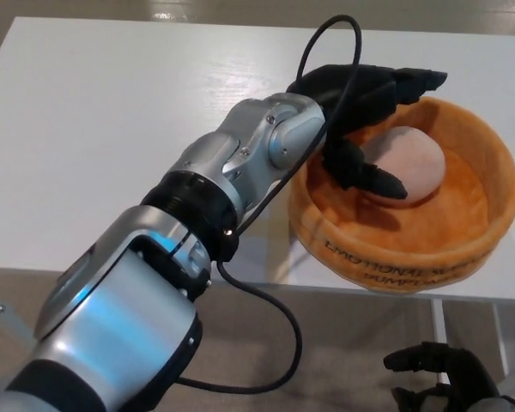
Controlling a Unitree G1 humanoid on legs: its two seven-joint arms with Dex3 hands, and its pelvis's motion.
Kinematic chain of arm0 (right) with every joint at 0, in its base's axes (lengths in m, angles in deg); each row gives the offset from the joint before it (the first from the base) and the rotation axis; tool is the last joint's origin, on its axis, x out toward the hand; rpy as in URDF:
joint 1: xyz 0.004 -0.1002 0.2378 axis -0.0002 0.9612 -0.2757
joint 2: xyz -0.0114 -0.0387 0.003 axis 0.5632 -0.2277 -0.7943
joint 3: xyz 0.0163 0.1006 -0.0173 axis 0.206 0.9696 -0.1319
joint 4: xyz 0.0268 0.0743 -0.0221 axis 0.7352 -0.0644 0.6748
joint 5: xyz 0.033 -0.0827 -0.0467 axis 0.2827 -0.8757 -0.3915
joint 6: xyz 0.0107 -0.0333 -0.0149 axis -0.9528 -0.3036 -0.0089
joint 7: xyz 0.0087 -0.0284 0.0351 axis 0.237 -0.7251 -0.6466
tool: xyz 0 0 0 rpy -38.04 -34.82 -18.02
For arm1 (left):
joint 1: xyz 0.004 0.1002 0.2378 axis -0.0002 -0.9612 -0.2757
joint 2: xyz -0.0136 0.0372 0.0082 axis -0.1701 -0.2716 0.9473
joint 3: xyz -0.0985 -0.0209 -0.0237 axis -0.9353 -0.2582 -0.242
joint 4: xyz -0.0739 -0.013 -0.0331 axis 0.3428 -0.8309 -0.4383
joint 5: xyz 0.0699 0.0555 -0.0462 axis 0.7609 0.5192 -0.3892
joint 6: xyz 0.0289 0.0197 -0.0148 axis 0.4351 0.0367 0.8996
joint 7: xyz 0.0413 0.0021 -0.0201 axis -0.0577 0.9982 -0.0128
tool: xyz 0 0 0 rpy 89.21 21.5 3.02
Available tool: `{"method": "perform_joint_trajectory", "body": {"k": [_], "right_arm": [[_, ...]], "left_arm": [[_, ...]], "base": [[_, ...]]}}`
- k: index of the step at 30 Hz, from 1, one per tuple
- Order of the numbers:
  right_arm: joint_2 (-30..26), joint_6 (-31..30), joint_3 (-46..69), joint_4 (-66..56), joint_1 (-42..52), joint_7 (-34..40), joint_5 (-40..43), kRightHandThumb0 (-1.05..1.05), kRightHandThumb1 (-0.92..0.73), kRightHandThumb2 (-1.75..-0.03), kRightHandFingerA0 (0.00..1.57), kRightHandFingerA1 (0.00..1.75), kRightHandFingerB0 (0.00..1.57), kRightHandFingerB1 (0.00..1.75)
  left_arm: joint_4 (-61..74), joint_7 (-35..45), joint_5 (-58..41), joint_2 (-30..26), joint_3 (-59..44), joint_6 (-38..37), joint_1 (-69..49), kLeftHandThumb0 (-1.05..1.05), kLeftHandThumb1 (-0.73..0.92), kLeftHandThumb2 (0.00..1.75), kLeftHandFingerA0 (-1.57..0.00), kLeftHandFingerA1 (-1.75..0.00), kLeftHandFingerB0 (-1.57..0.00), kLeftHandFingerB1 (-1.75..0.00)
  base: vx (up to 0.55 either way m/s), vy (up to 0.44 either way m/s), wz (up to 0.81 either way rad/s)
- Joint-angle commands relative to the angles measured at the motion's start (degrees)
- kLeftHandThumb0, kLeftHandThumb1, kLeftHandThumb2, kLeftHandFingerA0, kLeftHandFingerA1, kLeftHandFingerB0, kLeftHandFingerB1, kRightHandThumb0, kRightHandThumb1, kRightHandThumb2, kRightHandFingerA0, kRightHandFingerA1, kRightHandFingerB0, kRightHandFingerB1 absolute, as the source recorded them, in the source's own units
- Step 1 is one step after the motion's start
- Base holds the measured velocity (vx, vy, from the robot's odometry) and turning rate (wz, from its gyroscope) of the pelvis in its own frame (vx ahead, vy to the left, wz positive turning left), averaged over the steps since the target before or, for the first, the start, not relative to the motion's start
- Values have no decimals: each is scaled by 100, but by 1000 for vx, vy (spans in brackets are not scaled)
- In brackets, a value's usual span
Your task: Use the left hand to pick up the pink round toy on the left and place it inside the orange plate on the desk.
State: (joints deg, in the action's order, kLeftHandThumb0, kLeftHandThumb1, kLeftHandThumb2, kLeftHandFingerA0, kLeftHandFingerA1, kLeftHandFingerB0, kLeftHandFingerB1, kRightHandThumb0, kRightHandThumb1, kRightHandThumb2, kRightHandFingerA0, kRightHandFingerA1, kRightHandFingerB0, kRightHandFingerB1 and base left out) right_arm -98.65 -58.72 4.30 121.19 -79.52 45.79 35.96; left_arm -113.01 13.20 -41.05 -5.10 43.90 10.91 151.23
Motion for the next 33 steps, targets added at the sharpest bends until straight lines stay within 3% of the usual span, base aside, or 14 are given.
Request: {"method": "perform_joint_trajectory", "body": {"k": [1,10,11,12,13,15,16,18,19,20,24,26,28,33], "right_arm": [[44,-37,-9,5,12,9,-8,-12,-56,-60,67,89,68,79],[6,-110,-17,12,-87,-18,-19,-12,-57,-58,70,92,68,78],[5,-103,-13,11,-85,-24,-14,-19,-42,-83,70,87,66,79],[5,-99,-11,11,-83,-28,-11,-19,-42,-83,70,87,66,79],[2,-105,-6,13,-84,-37,-6,-12,-58,-57,67,89,67,77],[-10,-99,-14,12,-81,-44,-14,-14,-57,-58,67,89,67,78],[-17,-91,-21,22,-69,-41,-25,-19,-42,-83,71,87,66,79],[-23,-82,-28,35,-56,-36,-35,-19,-42,-83,71,87,66,79],[-30,-96,-28,26,-24,-40,-32,-14,-58,-57,67,89,67,77],[-35,-91,-27,24,1,-35,-32,-14,-58,-57,66,87,67,77],[-55,-30,-18,17,81,-7,-28,-12,-56,-59,67,87,67,78],[-78,-43,13,20,92,6,0,-12,-56,-59,70,90,67,78],[-96,-56,4,12,88,24,-14,-13,-58,-58,66,85,67,77],[-125,-58,-27,3,75,37,-49,-11,-58,-57,66,86,66,77]], "left_arm": [[197,339,-163,-44,-174,51,126,-105,58,68,0,0,0,-1],[1710,490,-728,-685,-822,-948,-76,-90,54,90,-14,-19,-1,0],[2006,514,-920,-743,-964,-1124,-193,-77,50,56,-21,-28,-4,-26],[2198,539,-1038,-770,-1052,-1211,-276,-77,50,56,-21,-28,-4,-26],[2728,612,-1196,-858,-1196,-1196,-476,-35,16,82,0,-47,-3,-51],[3607,814,-1323,-1048,-1326,-951,-799,-62,40,68,-15,-36,-10,-38],[4240,965,-1531,-1224,-1467,-875,-1087,-19,26,82,-8,-51,-8,-50],[4924,1129,-1770,-1410,-1627,-787,-1410,-19,26,82,-8,-51,-8,-50],[5536,1349,-2104,-1647,-1788,-722,-1775,-15,33,86,-10,-52,-10,-50],[5825,1451,-2314,-1728,-1866,-662,-1968,-22,42,56,-24,-35,-26,-32],[6603,1711,-2879,-1983,-2043,-515,-2517,-13,44,53,-26,-38,-32,-31],[7617,2199,-3934,-2540,-2337,-316,-3327,12,36,86,-17,-52,-33,-55],[8140,2427,-4470,-2868,-2585,-138,-3819,13,55,58,-29,-39,-52,-37],[8822,2761,-5447,-3373,-3111,-178,-4941,0,57,57,-36,-38,-60,-40]], "base": [[0,0,0],[0,0,0],[0,0,0],[0,0,0],[0,0,0],[0,0,0],[0,0,0],[0,0,0],[0,0,0],[0,0,0],[0,0,0],[0,0,0],[0,0,0],[0,0,0]]}}
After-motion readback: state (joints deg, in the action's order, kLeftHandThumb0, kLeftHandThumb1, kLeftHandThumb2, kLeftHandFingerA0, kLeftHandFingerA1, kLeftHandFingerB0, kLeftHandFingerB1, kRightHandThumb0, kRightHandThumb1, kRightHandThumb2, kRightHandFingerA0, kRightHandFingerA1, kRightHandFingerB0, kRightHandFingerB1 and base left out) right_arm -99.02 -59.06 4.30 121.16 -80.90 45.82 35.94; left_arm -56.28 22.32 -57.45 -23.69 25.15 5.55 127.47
